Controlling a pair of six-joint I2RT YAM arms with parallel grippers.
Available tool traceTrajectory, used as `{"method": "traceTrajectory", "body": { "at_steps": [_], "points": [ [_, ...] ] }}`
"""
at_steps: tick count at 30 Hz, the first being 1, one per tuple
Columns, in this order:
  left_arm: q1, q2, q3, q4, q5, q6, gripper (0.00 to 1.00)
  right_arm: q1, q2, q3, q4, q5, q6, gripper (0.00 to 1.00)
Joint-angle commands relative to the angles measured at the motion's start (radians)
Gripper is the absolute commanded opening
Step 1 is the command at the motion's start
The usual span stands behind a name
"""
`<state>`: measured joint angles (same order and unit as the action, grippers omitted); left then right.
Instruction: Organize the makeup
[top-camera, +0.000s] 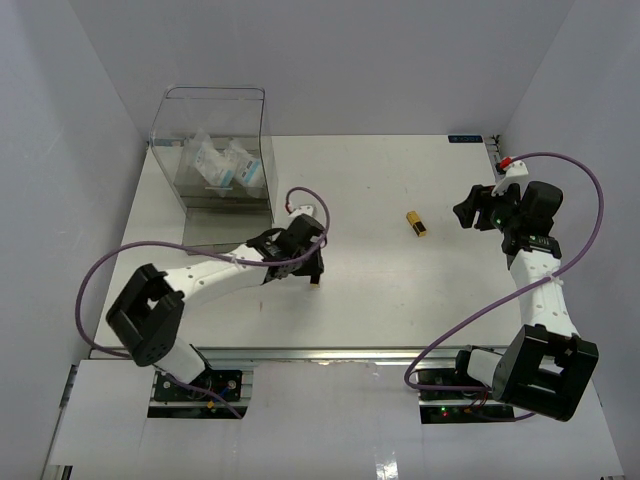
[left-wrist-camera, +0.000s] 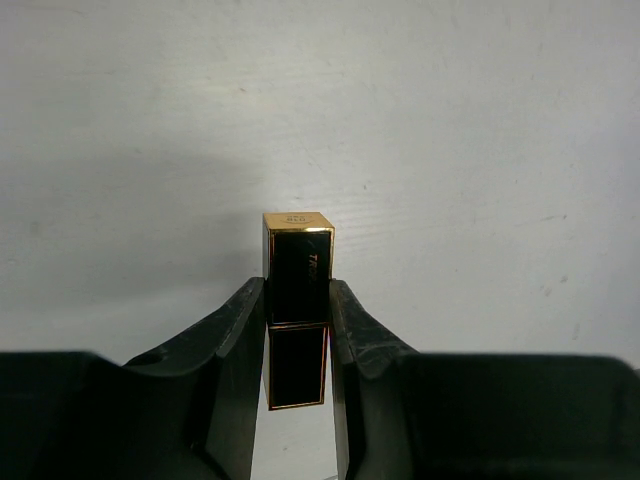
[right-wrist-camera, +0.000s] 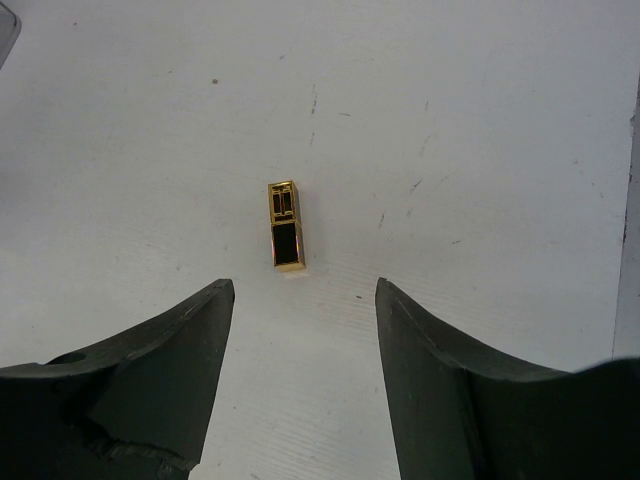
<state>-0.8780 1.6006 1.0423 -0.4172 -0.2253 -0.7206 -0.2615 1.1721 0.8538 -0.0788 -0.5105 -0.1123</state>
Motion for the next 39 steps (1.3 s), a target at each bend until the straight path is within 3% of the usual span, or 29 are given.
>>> {"method": "traceTrajectory", "body": {
  "at_steps": [1, 8, 16, 31, 34, 39],
  "points": [
    [0.124, -0.169, -0.083, 0.086, 0.096, -0.027, 0.22, -0.002, -0.005, -0.004, 0.027, -0.022, -0.009, 0.65],
    [0.421, -0.376, -0.193, 0.13, 0.254, -0.116, 0.22, -0.001, -0.003, -0.005, 0.027, -0.033, -0.007, 0.64],
    [0.787, -0.43, -0.329, 0.271, 0.434, -0.347, 0.22, -0.001, -0.003, -0.005, 0.027, -0.037, -0.007, 0.64],
    [0.955, -0.239, -0.227, 0.295, 0.302, -0.476, 0.26, 0.001, 0.001, -0.005, 0.025, -0.045, -0.009, 0.64],
    [0.979, -0.181, -0.206, 0.314, 0.325, -0.476, 0.31, 0.001, 0.003, -0.005, 0.025, -0.045, -0.01, 0.64],
    [1.017, -0.111, -0.177, 0.356, 0.391, -0.446, 0.53, 0.002, 0.015, -0.003, 0.016, -0.06, -0.027, 0.64]
  ]
}}
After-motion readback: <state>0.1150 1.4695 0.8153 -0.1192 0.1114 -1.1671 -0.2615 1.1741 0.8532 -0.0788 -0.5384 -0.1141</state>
